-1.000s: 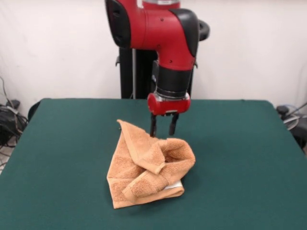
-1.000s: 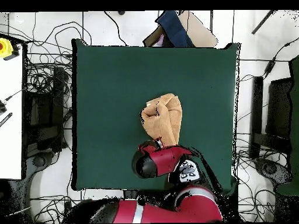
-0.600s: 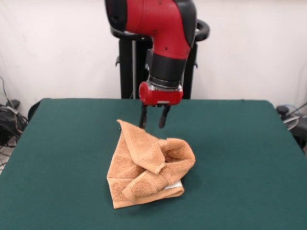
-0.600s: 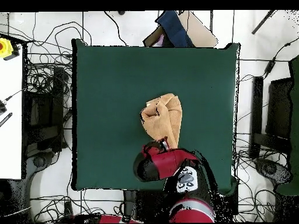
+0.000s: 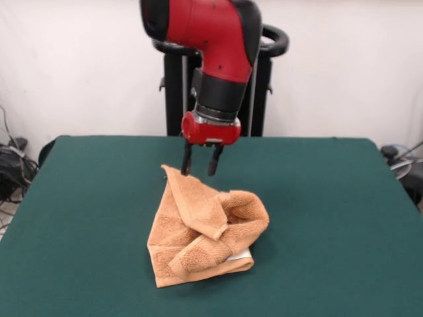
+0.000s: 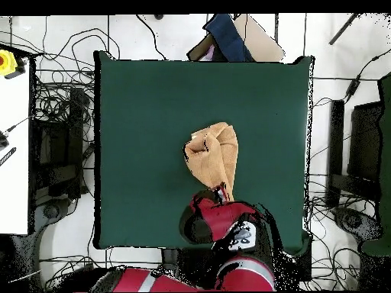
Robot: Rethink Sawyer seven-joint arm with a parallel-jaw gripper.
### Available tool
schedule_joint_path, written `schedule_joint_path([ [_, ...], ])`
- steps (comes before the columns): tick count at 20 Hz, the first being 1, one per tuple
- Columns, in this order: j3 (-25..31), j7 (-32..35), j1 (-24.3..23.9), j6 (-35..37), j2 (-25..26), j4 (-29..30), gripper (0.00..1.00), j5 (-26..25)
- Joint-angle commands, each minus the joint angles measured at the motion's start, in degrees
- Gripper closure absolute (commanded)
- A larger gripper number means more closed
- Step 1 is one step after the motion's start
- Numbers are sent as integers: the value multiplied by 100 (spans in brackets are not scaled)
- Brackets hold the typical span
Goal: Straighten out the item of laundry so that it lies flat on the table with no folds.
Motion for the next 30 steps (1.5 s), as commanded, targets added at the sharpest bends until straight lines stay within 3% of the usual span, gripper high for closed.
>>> schedule_joint_path([
  [1, -66, 974, -3, -743, 908, -328, 0, 171],
  [7, -114, 972, 23, -1266, 1307, -489, 0, 391],
  [11, -121, 915, 37, -1331, 1318, -497, 0, 410],
  [12, -105, 879, 39, -1306, 1278, -489, 100, 414],
  [16, -79, 895, 105, -1035, 1071, -384, 100, 468],
  [22, 145, 1059, 124, -590, 364, 161, 100, 562],
  [26, 439, 1145, 398, 586, -683, 776, 100, 991],
  [30, 333, 1425, 949, 1484, -1215, 1206, 100, 1675],
])
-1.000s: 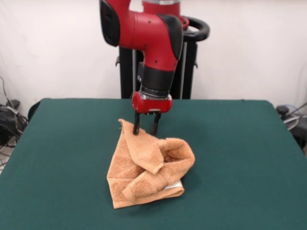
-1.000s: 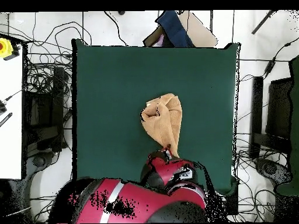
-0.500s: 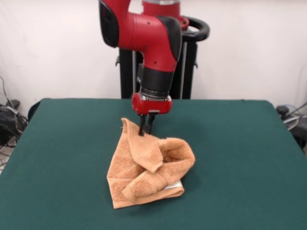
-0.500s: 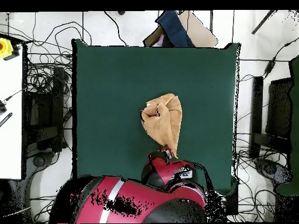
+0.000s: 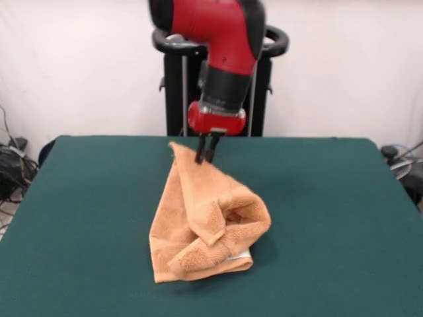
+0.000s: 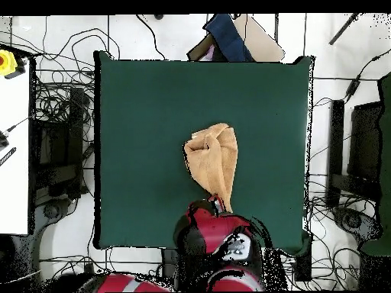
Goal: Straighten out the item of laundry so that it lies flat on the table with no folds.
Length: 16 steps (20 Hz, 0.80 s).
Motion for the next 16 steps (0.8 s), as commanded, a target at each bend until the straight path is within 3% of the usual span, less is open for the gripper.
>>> schedule_joint_path([
  [1, 479, 1501, 824, 1639, -1082, 670, 100, 1112],
  [12, 15, 2184, 1799, 1169, -783, 1057, 100, 2233],
  [16, -489, 1988, 2225, 1726, -1066, 815, 100, 2432],
])
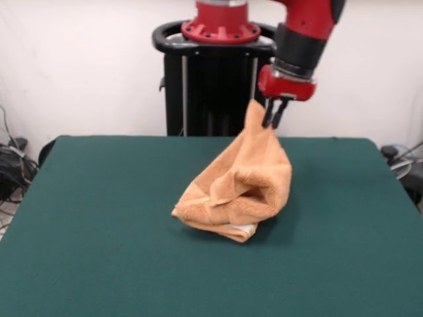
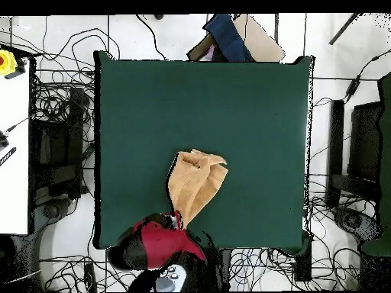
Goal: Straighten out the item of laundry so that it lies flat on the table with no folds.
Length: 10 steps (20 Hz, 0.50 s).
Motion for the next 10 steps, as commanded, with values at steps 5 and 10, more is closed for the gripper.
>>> schedule_joint_path([
  [5, -510, 585, -316, 1099, -640, -617, 100, 146],
  [10, 261, -278, -1485, 1408, -924, -1009, 100, -255],
])
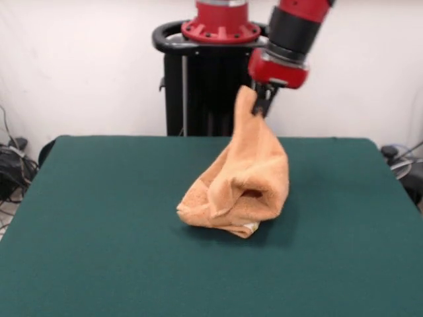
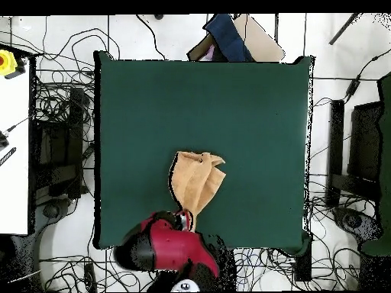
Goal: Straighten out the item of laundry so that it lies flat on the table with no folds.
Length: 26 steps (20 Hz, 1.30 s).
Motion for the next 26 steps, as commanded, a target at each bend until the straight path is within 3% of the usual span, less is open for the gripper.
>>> schedule_joint_path([
  [1, 504, -388, -1158, 920, -383, -1062, 100, -350],
  [7, 956, -739, -1807, 1217, -519, -1649, 100, -775],
  [17, 1552, -1358, -2692, 2109, -1141, -1980, 100, -1200],
  [22, 1688, -1499, -2803, 2908, -1502, -2145, 100, -1228],
  [26, 1522, -1046, -2527, 3194, -1690, -2030, 100, -1323],
])
